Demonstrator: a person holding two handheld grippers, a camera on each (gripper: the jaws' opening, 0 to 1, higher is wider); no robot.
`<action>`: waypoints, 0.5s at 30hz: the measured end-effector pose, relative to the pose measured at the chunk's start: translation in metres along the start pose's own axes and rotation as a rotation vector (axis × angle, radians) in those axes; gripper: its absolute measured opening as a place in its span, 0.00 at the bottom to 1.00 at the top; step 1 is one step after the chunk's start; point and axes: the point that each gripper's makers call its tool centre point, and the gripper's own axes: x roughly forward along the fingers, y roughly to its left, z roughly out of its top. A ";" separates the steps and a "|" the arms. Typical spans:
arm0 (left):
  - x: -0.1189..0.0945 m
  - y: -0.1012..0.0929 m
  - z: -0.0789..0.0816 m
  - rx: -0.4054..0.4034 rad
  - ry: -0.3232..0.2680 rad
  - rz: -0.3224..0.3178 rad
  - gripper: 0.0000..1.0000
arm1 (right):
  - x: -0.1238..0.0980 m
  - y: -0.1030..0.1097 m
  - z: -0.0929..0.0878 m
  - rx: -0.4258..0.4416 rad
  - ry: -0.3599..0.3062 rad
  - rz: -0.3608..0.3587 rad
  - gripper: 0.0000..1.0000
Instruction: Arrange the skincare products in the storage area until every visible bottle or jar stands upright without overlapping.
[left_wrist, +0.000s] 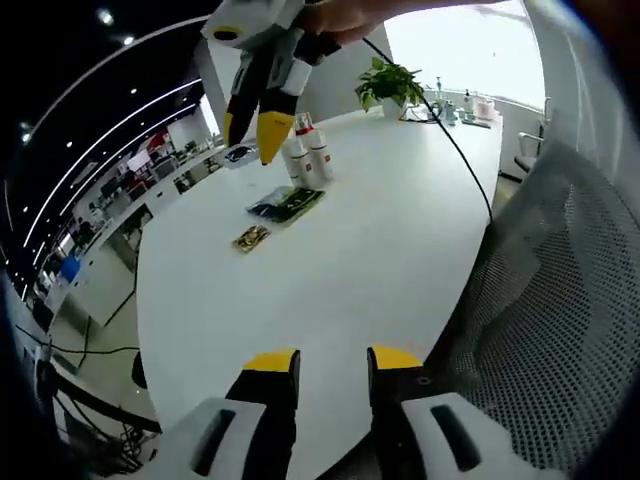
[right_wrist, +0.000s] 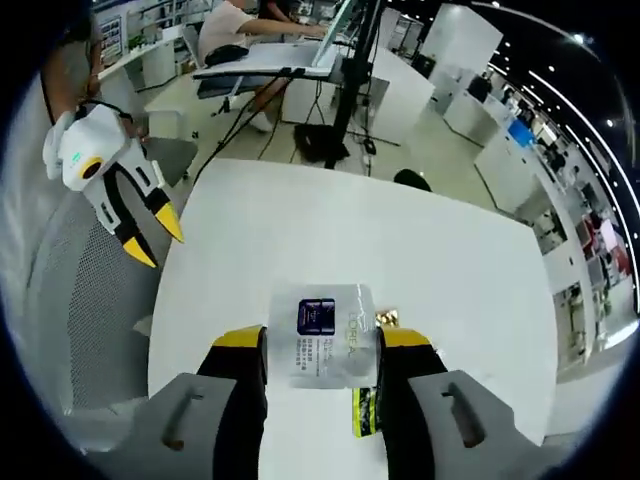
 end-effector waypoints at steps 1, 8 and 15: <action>0.000 0.000 0.000 0.004 0.002 0.000 0.27 | 0.002 -0.004 -0.002 0.003 0.006 0.006 0.41; 0.000 0.002 0.000 0.002 0.003 0.011 0.27 | 0.007 -0.029 -0.011 0.011 0.032 0.011 0.41; -0.003 0.015 0.002 -0.100 -0.017 0.050 0.28 | 0.013 -0.045 -0.020 0.013 0.057 0.010 0.41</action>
